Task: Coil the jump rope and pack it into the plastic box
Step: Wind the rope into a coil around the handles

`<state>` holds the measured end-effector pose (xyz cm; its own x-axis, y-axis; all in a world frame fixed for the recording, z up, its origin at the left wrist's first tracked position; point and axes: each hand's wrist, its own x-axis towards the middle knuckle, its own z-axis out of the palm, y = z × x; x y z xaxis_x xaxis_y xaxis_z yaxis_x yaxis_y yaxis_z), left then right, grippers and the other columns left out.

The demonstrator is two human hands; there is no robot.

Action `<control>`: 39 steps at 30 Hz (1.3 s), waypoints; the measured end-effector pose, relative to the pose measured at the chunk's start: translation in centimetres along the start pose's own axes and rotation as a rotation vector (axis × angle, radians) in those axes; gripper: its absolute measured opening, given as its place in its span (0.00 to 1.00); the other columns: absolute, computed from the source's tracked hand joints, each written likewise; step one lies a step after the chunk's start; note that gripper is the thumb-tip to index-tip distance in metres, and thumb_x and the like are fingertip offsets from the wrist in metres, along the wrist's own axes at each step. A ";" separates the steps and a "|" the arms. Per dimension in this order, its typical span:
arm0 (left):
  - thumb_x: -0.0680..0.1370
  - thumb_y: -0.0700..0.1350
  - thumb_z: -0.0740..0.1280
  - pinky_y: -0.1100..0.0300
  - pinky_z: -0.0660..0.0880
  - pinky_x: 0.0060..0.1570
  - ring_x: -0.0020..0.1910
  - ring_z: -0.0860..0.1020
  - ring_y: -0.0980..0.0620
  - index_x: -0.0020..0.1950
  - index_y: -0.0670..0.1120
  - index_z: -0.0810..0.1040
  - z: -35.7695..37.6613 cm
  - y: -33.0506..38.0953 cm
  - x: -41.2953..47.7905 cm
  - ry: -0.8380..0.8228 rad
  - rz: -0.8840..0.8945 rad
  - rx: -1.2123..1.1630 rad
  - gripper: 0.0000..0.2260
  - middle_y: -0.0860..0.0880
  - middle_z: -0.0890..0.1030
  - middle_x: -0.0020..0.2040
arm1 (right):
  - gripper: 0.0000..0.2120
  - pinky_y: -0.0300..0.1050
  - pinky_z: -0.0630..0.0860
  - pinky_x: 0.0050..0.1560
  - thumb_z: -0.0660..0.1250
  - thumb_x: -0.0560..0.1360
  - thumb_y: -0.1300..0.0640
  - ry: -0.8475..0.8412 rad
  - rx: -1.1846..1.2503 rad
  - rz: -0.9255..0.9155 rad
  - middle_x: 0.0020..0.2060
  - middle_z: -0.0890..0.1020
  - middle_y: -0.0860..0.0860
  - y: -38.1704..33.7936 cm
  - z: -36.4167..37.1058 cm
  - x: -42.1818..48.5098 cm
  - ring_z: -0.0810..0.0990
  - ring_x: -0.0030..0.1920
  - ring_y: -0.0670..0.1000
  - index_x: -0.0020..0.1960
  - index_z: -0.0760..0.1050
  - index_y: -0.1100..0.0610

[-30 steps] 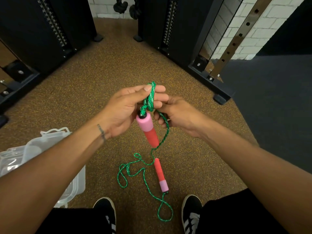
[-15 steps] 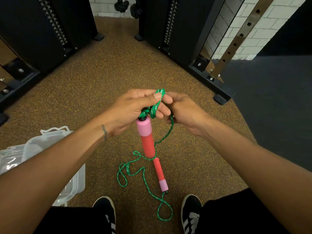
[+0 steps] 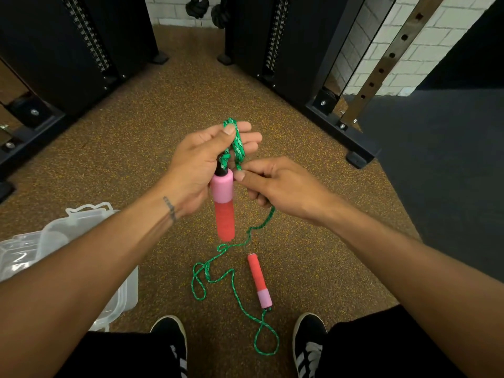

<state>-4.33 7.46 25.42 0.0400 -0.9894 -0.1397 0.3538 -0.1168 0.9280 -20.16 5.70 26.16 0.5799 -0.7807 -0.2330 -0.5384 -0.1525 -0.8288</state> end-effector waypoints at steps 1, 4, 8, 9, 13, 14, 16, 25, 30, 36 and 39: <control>0.83 0.41 0.59 0.64 0.79 0.48 0.51 0.84 0.52 0.59 0.41 0.79 -0.2 0.0 0.1 0.008 0.014 0.038 0.11 0.44 0.86 0.53 | 0.13 0.39 0.73 0.33 0.66 0.80 0.48 0.005 -0.039 -0.024 0.30 0.79 0.46 -0.3 -0.2 -0.1 0.77 0.29 0.43 0.42 0.81 0.54; 0.84 0.42 0.60 0.61 0.79 0.51 0.53 0.84 0.49 0.60 0.41 0.79 -0.3 0.1 0.1 -0.001 0.044 0.159 0.11 0.43 0.86 0.53 | 0.11 0.37 0.72 0.33 0.68 0.78 0.48 0.012 -0.067 -0.093 0.29 0.79 0.45 -0.8 -1.1 -0.5 0.76 0.28 0.41 0.45 0.83 0.54; 0.83 0.43 0.60 0.59 0.79 0.50 0.49 0.84 0.51 0.58 0.44 0.80 -0.2 -0.1 -0.2 -0.059 0.026 0.331 0.10 0.44 0.86 0.51 | 0.09 0.35 0.71 0.33 0.71 0.76 0.50 0.035 -0.041 -0.136 0.28 0.78 0.49 -1.0 -1.9 -0.9 0.75 0.28 0.44 0.40 0.82 0.54; 0.83 0.44 0.61 0.57 0.77 0.52 0.49 0.84 0.50 0.57 0.45 0.81 -0.3 -0.1 -0.3 -0.080 0.014 0.383 0.10 0.43 0.86 0.50 | 0.08 0.35 0.71 0.34 0.72 0.75 0.51 0.052 -0.016 -0.142 0.28 0.78 0.50 -0.9 -2.0 -0.8 0.74 0.28 0.45 0.40 0.83 0.54; 0.84 0.41 0.57 0.65 0.78 0.45 0.41 0.84 0.56 0.52 0.42 0.80 0.1 -0.2 -0.9 -0.174 -0.055 0.406 0.12 0.49 0.87 0.40 | 0.09 0.43 0.72 0.37 0.72 0.75 0.50 0.169 0.025 -0.191 0.32 0.82 0.47 -0.6 -2.9 -0.2 0.76 0.31 0.44 0.43 0.82 0.55; 0.84 0.41 0.56 0.65 0.78 0.44 0.40 0.85 0.55 0.52 0.42 0.80 0.3 -0.2 -1.0 -0.196 -0.082 0.368 0.13 0.48 0.87 0.40 | 0.09 0.45 0.73 0.38 0.72 0.75 0.49 0.201 0.040 -0.203 0.33 0.82 0.47 -0.5 -3.1 -0.1 0.77 0.32 0.45 0.44 0.81 0.55; 0.84 0.43 0.55 0.63 0.80 0.47 0.42 0.86 0.50 0.54 0.40 0.80 0.6 -0.2 -1.2 -0.231 -0.120 0.292 0.14 0.44 0.87 0.43 | 0.10 0.42 0.73 0.36 0.71 0.75 0.49 0.264 0.096 -0.212 0.32 0.81 0.44 -0.3 -3.6 0.0 0.76 0.32 0.43 0.46 0.80 0.56; 0.83 0.42 0.56 0.62 0.80 0.45 0.41 0.85 0.49 0.55 0.37 0.81 0.8 0.0 -1.3 -0.269 -0.134 0.067 0.15 0.41 0.87 0.44 | 0.10 0.31 0.65 0.32 0.62 0.82 0.53 0.241 0.327 -0.009 0.23 0.75 0.37 0.5 -3.3 0.9 0.73 0.25 0.36 0.44 0.77 0.53; 0.82 0.43 0.58 0.63 0.80 0.47 0.42 0.85 0.50 0.57 0.38 0.80 0.6 -0.2 -1.2 -0.286 -0.091 0.075 0.14 0.43 0.87 0.46 | 0.13 0.37 0.64 0.28 0.58 0.83 0.56 0.176 0.343 0.101 0.29 0.77 0.46 1.0 -2.2 1.2 0.69 0.28 0.43 0.45 0.79 0.51; 0.84 0.44 0.57 0.65 0.79 0.45 0.41 0.85 0.54 0.56 0.40 0.81 0.7 0.1 -1.1 -0.116 0.009 0.081 0.14 0.44 0.87 0.47 | 0.14 0.40 0.67 0.30 0.57 0.83 0.60 0.014 0.406 0.209 0.30 0.73 0.48 0.8 -1.0 0.7 0.69 0.27 0.44 0.44 0.78 0.49; 0.84 0.46 0.58 0.64 0.79 0.48 0.45 0.85 0.53 0.58 0.42 0.81 0.6 0.3 -1.0 -0.068 0.019 0.072 0.14 0.44 0.87 0.50 | 0.11 0.41 0.67 0.30 0.61 0.83 0.54 -0.013 0.403 0.183 0.31 0.73 0.48 0.8 -0.5 0.6 0.70 0.27 0.45 0.44 0.78 0.50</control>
<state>-4.85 8.37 26.02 -0.0187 -0.9948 -0.1001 0.2855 -0.1013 0.9530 -20.55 4.77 25.66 0.5061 -0.7649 -0.3985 -0.3532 0.2377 -0.9049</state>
